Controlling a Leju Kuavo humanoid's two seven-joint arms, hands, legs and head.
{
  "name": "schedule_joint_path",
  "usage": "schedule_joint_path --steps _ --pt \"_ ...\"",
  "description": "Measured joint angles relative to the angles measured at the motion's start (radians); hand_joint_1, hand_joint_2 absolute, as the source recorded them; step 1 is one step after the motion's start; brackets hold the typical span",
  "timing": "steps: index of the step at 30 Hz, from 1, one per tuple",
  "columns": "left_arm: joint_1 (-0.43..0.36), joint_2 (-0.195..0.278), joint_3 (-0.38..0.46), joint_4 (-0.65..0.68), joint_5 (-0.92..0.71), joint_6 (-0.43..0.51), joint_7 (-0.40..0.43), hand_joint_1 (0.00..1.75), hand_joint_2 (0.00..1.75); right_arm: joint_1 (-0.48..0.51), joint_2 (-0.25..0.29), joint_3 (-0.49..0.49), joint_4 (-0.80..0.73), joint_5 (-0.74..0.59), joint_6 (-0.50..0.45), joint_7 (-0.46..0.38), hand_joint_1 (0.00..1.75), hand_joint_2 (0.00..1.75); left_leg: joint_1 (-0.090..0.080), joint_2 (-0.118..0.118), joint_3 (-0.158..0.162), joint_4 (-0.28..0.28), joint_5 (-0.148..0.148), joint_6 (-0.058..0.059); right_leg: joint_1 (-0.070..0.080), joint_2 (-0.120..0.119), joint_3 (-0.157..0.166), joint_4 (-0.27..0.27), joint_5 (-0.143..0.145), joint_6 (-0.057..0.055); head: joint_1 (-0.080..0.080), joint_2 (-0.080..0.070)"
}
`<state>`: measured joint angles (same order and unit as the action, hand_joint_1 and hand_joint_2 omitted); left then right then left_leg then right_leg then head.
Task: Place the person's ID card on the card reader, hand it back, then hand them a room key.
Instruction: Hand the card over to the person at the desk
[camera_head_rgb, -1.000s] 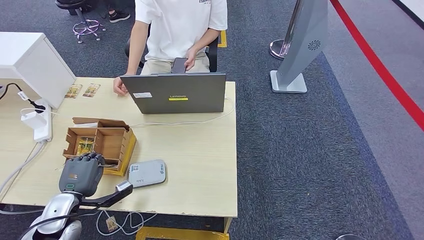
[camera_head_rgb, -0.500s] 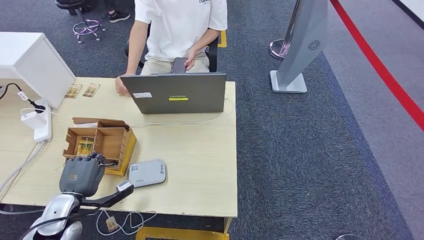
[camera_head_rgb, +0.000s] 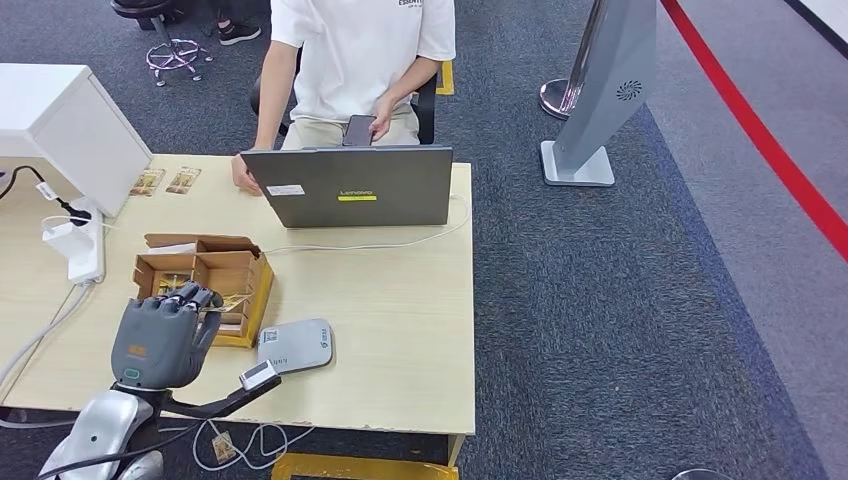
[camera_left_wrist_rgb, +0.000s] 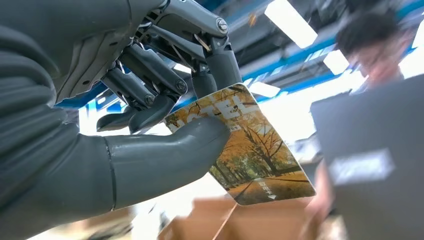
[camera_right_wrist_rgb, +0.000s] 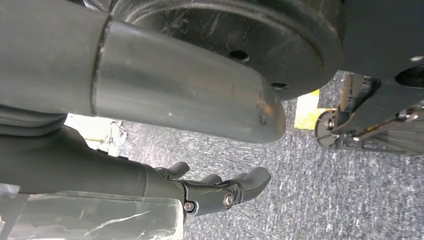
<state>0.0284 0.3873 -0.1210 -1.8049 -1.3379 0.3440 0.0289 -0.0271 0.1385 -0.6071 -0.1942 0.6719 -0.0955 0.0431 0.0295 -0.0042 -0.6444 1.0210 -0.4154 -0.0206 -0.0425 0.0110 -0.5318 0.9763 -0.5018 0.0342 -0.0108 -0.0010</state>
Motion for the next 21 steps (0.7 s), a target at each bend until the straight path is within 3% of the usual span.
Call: schedule_joint_path --steps 3,7,11,13,16,21 --pt "-0.059 0.026 -0.042 -0.073 0.032 -0.007 0.006 1.75 1.75 0.0 0.0 -0.01 0.0 0.015 0.003 -0.004 0.0 0.0 0.0 -0.001 0.0 0.0 0.001 0.0 0.0 -0.002 -0.001 0.0 0.0 0.0 0.0 0.0" --pt "-0.258 0.023 -0.057 -0.049 0.038 -0.016 0.031 1.75 1.75 -0.007 0.0 -0.012 0.0 0.065 0.016 -0.004 0.0 0.0 0.001 -0.004 0.0 0.0 0.003 0.001 0.0 -0.005 0.0 0.0 0.002 0.0 -0.001 0.0" --pt "-0.572 -0.018 -0.065 0.282 -0.04 0.122 0.032 1.75 1.75 -0.023 -0.001 -0.001 -0.001 0.112 0.037 -0.008 0.0 0.0 0.001 -0.007 -0.002 0.0 0.01 0.0 0.001 -0.006 -0.001 0.0 0.007 0.0 0.002 0.0" --pt "-0.691 -0.034 -0.066 0.464 -0.069 0.197 0.031 1.75 1.75 -0.03 -0.001 0.006 -0.001 0.123 0.043 -0.012 0.0 0.0 0.001 -0.003 -0.002 0.0 0.01 -0.001 0.001 -0.002 -0.002 0.001 0.01 -0.001 0.001 0.0" --pt "-0.792 -0.061 -0.066 0.654 -0.097 0.231 0.038 1.75 1.75 -0.03 -0.002 0.009 -0.001 0.13 0.044 -0.013 0.0 0.0 0.001 0.001 -0.002 0.0 0.011 0.0 0.001 0.002 -0.003 0.001 0.011 0.0 0.001 0.0" --pt "-0.892 -0.092 -0.071 0.868 -0.156 0.22 0.088 1.75 1.75 -0.03 -0.002 0.011 -0.001 0.138 0.044 0.004 0.0 0.0 0.0 0.001 -0.003 0.0 0.01 0.0 0.0 0.003 -0.005 0.0 0.011 0.0 0.001 0.0"
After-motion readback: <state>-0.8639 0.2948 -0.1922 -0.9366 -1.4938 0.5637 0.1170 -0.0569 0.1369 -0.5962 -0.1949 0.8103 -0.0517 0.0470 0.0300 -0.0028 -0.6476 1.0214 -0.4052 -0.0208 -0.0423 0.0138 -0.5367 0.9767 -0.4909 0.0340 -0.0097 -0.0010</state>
